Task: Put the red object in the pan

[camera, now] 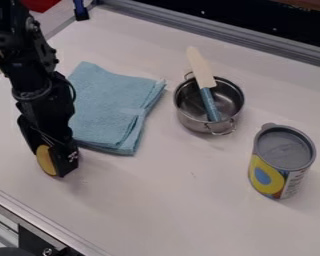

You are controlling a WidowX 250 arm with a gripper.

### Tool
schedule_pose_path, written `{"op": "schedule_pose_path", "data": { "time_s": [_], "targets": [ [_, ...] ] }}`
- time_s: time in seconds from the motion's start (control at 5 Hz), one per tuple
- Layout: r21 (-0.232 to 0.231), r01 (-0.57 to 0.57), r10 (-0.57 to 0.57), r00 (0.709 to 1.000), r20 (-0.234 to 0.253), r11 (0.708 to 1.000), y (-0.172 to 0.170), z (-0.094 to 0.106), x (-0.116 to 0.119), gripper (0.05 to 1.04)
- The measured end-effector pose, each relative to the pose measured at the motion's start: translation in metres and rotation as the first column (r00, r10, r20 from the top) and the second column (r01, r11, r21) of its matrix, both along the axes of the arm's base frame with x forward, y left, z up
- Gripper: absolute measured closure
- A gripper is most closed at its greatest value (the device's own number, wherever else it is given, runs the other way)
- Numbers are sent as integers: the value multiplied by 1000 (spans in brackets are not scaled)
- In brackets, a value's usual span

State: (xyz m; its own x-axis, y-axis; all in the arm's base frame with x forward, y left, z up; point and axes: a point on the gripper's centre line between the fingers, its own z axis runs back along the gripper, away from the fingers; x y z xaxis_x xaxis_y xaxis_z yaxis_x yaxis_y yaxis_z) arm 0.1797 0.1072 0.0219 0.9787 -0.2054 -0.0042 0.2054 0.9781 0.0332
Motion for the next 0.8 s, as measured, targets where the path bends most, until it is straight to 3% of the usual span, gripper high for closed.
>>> {"op": "schedule_pose_path", "data": {
  "time_s": [0.2, 0.4, 0.6, 0.8],
  "targets": [
    [23, -6, 6, 1000, 2, 1000, -3, -7, -2, 139],
    [0, -26, 26, 1000, -4, 1000, -4, -8, -4, 264],
    [4, -46, 46, 998, 40, 999, -4, -7, -3, 264],
    [-24, -70, 71, 996, 52, 997, -3, 16, 6, 265]
  ]
}}
